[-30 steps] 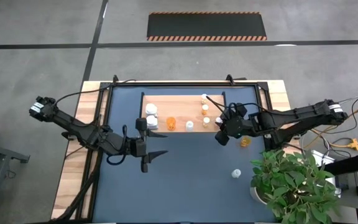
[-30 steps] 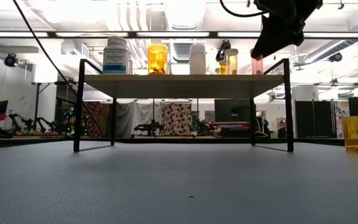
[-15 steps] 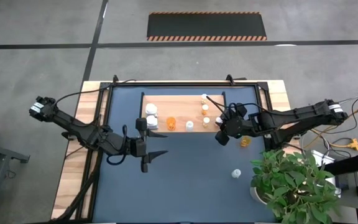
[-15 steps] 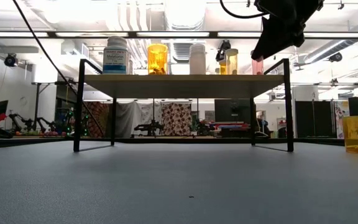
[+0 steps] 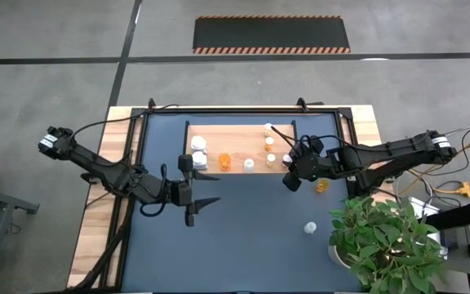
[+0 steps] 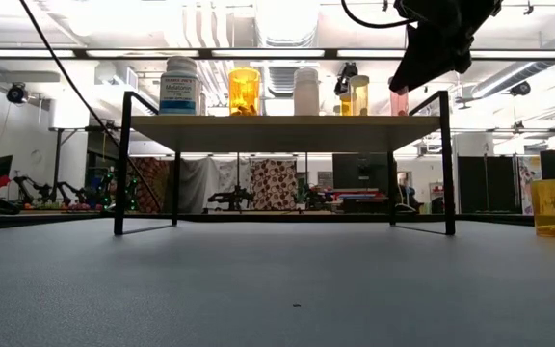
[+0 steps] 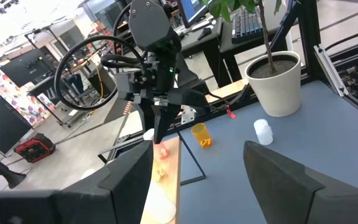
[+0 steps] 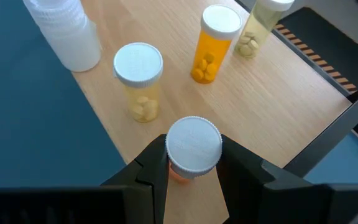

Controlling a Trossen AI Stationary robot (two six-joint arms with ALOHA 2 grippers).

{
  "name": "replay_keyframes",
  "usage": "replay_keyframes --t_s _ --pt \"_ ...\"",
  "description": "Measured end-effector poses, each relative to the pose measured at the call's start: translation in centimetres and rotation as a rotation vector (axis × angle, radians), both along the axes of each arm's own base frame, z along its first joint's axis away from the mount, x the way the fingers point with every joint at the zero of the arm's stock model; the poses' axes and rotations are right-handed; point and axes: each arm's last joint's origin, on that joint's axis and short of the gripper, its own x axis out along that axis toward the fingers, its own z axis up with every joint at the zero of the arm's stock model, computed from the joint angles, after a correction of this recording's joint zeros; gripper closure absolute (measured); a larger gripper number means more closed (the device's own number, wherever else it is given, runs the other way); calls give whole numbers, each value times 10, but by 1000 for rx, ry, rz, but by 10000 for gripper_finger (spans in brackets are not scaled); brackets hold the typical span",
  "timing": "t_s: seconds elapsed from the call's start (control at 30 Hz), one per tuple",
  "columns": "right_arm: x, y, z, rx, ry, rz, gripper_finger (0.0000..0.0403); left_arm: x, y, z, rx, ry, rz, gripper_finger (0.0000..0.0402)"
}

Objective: Pick and place medicine bottles onto shelf by color
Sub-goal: Put the pink bottle on the shelf

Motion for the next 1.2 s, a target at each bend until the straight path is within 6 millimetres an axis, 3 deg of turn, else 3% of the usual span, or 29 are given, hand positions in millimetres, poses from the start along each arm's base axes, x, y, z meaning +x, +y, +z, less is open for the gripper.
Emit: replay_keyframes --t_s 1.2 --pt "0 0 0 -9 2 3 274 0 0 0 -5 0 1 169"
